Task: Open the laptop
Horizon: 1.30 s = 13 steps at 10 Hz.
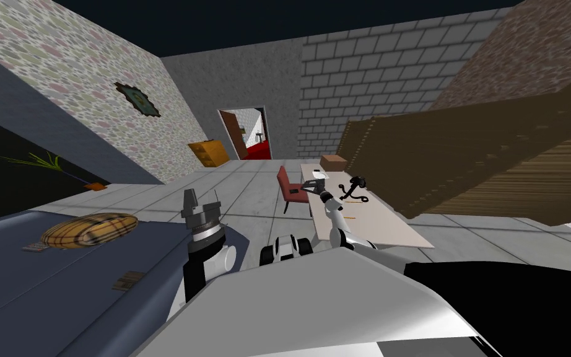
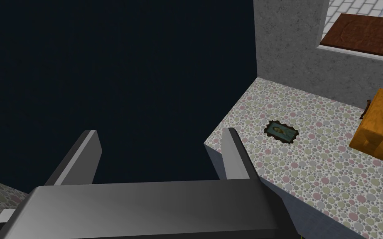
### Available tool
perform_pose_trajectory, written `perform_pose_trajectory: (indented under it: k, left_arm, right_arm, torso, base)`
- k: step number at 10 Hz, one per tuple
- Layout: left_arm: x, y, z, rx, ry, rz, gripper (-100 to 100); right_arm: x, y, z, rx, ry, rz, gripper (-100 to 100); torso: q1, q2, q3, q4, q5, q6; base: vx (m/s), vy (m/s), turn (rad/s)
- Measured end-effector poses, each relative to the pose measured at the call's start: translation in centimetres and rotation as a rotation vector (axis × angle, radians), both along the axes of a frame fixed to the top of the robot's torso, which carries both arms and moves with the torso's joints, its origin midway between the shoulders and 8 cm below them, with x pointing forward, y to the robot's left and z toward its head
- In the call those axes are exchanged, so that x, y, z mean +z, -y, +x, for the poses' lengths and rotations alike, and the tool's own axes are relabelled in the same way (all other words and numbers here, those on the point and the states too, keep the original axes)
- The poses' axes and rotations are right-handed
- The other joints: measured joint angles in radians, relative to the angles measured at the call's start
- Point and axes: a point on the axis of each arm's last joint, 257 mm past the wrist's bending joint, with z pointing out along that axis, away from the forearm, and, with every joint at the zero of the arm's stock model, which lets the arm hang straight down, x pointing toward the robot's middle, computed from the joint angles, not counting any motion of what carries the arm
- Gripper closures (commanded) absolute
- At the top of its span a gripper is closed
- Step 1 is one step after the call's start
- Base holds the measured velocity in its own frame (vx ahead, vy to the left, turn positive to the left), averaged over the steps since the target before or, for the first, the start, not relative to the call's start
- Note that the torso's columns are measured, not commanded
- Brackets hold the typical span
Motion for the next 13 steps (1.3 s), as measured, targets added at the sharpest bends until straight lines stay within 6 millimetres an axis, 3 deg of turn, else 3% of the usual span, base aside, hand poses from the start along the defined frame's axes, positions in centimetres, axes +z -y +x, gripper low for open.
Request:
perform_pose_trajectory:
  k: [3,11,13]
  left_arm:
    - [0.0,0.0,0.0,0.000,0.000,0.000,0]
    - [0.0,0.0,0.0,0.000,0.000,0.000,0]
    - [0.0,0.0,0.0,0.000,0.000,0.000,0]
  right_arm:
    - [-0.3,0.1,0.5,-0.038,-0.028,0.007,-100]
    - [-0.6,0.4,0.5,-0.062,-0.040,0.012,-100]
    - [0.3,0.2,2.2,-0.063,-0.046,0.019,-100]
  torso:
    - [-0.001,0.002,0.001,0.001,0.000,0.000]
    - [0.001,0.003,0.002,0.002,0.001,0.000]
    - [0.002,0.006,0.003,0.003,0.002,-0.001]
  base:
    - [-0.060,-0.051,0.198]
    - [-0.006,0.001,-0.002]
    - [-0.081,-0.014,0.044]
